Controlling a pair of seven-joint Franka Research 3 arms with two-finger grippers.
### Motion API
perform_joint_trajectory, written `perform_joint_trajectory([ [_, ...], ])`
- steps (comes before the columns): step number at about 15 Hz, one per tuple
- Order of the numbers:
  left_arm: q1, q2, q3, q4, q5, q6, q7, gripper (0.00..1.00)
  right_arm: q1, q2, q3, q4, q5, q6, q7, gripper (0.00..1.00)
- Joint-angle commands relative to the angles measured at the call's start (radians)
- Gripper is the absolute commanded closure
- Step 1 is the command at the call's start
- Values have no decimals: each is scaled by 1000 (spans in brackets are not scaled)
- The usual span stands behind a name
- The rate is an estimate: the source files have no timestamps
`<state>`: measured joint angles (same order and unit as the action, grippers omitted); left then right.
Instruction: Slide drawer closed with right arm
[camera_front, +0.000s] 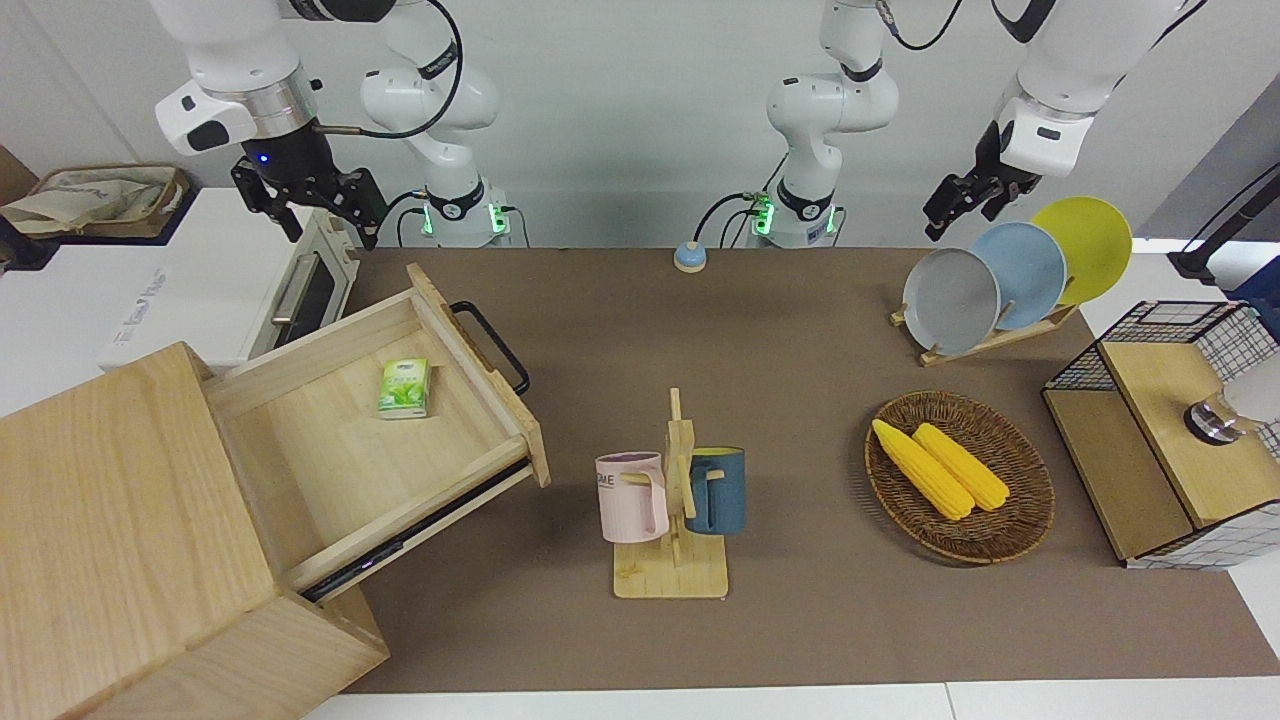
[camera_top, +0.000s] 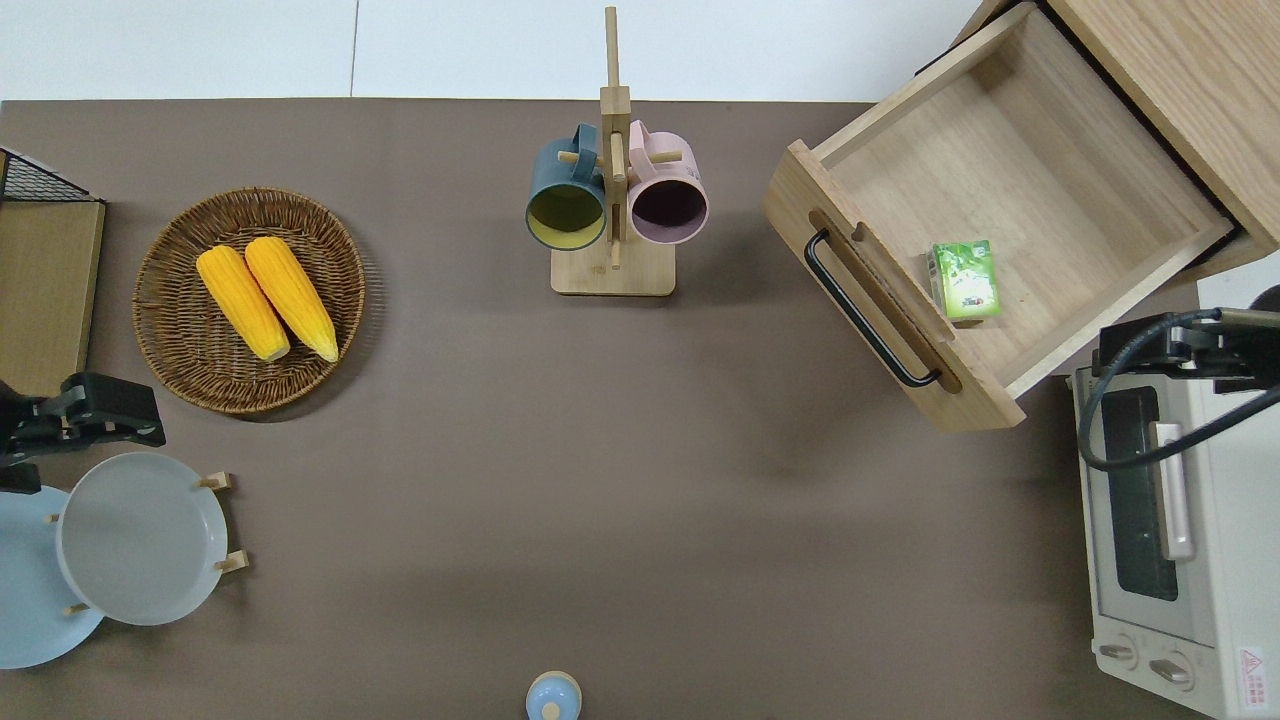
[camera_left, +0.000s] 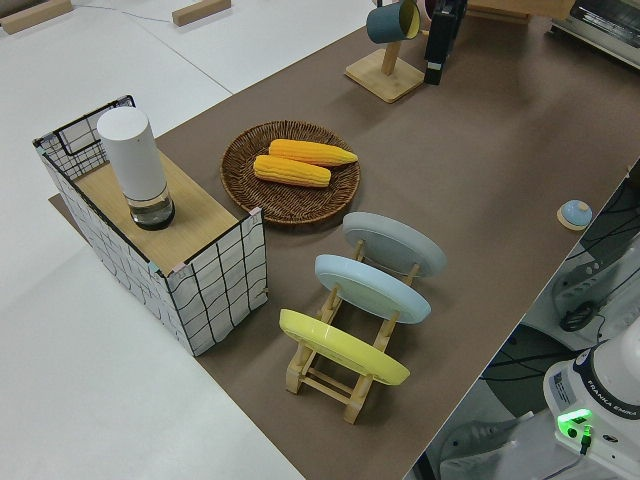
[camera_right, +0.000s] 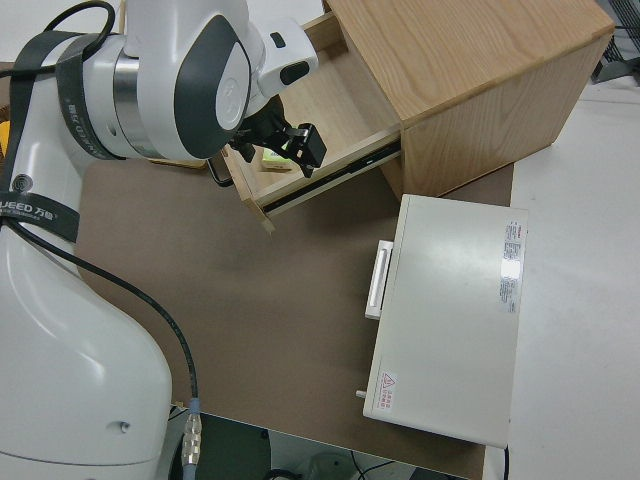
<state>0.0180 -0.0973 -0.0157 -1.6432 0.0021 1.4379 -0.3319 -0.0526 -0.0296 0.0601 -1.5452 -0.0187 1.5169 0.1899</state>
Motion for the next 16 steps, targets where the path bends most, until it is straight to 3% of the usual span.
perform_joint_trajectory([
  [1, -4, -9, 5, 0, -4, -2, 10, 7, -6, 4, 0, 8, -10, 12, -17, 9],
  [3, -4, -9, 5, 0, -4, -2, 10, 7, -16, 2, 9, 8, -10, 9, -15, 32],
  [4, -4, -9, 5, 0, -4, -2, 10, 7, -18, 2, 12, 8, -9, 8, -13, 98],
  [6, -4, -9, 5, 0, -4, -2, 10, 7, -20, 2, 14, 8, -7, 2, 3, 353],
  [7, -4, -9, 5, 0, -4, -2, 10, 7, -21, 2, 15, 8, -6, -1, 29, 615],
  [8, -4, -9, 5, 0, -4, -2, 10, 7, -21, 2, 17, 8, -3, -4, 60, 785],
  [10, -4, -9, 5, 0, -4, -2, 10, 7, -23, 2, 29, 8, 5, -12, 123, 941],
  [12, -4, -9, 5, 0, -4, -2, 10, 7, -23, -3, 46, 8, 17, -44, 222, 975],
  [16, -4, -9, 5, 0, -4, -2, 10, 7, -1, -27, 113, 1, 52, -95, 460, 1000],
])
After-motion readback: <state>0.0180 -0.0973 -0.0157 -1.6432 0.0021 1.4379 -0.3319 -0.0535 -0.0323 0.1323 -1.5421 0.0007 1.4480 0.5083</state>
